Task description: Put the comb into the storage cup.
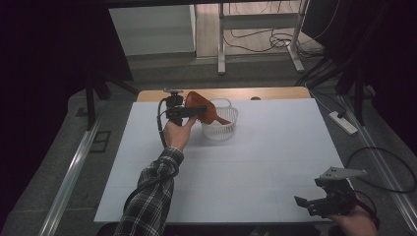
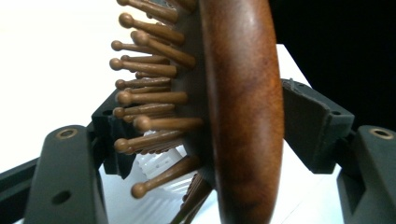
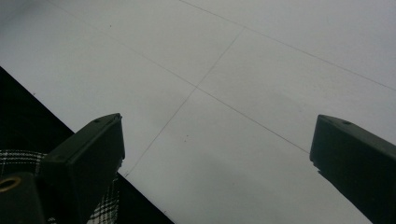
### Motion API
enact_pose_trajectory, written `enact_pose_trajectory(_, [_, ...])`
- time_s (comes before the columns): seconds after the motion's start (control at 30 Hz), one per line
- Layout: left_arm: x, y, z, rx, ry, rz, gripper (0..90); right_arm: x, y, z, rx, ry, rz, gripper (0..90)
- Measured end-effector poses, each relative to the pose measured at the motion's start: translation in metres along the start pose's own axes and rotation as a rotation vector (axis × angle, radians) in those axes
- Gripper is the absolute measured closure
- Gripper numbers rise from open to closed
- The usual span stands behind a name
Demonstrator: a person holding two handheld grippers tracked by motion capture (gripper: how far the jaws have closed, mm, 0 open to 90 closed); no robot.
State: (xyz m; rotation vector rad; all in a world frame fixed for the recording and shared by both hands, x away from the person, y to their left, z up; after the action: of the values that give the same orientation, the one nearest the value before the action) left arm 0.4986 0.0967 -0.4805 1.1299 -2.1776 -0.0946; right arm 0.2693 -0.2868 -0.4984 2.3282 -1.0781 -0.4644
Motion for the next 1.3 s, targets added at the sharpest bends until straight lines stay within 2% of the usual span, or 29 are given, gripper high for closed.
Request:
enact_pose_trajectory(0.47, [0.0016,0.0024,-0.0025,-0.007,-0.058,0.013,20.3,0.0002,-0.0005,0.0003,-0.005,0.000,0.002,3.5])
enact_pose_trajectory(0.83, [0.0017,0.0064,-0.0067,-0.011,-0.082,0.027,17.9,0.0001,-0.0008,0.0006,-0.009,-0.001,0.004,3.5])
enact_pose_trajectory(1.3, [0.0046,0.0092,-0.0059,-0.060,-0.204,0.031,8.8,0.0004,-0.0003,0.0003,-0.005,-0.001,0.006,2.9])
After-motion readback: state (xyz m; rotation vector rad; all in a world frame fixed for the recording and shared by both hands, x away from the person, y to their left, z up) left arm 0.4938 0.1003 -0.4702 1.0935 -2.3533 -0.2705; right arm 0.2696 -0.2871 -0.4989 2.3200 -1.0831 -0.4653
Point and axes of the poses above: each handheld gripper's, and its own axes: y roughly backward along the jaws, z roughly out of its underside, x roughly to its right, the point moved 7 cm from there along -y, roughly forward along the jaws, and after that the axes turned 13 degrees about x, right-handed, at the moved point
